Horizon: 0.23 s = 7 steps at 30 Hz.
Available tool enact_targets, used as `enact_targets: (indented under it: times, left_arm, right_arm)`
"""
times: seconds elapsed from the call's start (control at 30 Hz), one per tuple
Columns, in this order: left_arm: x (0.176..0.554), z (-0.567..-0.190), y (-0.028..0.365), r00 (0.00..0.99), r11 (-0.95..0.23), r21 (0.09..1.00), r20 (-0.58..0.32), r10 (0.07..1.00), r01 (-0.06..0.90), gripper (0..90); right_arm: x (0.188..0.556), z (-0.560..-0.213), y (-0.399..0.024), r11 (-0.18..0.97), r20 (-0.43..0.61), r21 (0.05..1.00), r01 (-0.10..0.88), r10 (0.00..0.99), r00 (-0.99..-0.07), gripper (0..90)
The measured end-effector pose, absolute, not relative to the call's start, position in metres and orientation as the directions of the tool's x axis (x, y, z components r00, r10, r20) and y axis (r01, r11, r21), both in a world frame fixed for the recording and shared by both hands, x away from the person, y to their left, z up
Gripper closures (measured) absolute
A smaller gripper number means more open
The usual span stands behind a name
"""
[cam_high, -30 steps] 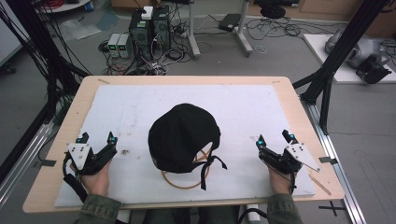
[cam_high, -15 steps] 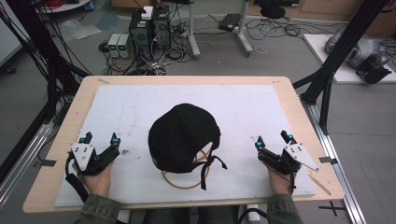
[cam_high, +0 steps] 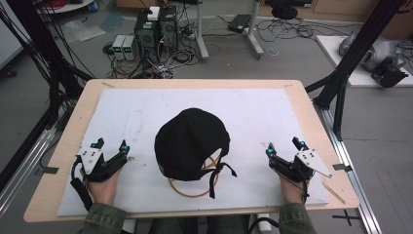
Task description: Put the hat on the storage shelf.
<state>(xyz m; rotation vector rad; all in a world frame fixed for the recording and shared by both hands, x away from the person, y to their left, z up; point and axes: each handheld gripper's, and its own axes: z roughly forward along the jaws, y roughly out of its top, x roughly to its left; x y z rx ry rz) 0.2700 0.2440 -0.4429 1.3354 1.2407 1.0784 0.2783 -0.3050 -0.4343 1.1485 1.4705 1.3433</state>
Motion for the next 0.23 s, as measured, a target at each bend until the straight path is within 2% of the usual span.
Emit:
enact_targets:
  times: [0.1, 0.23]
  left_arm:
    - [0.2728, -0.4394, 0.2442, 0.094, 0.002, 0.989, -0.016, 0.995, 0.147, 19.5]
    - [0.2747, -0.4368, 0.2449, 0.108, -0.005, 0.989, -0.011, 0.994, 0.149, 17.7]
  right_arm:
    - [0.2775, -0.4344, -0.3062, 0.023, 0.002, 0.995, 0.094, 0.967, -0.256, 10.4]
    - [0.2768, -0.4355, -0.3093, 0.017, 0.01, 0.994, 0.105, 0.966, -0.256, 10.4]
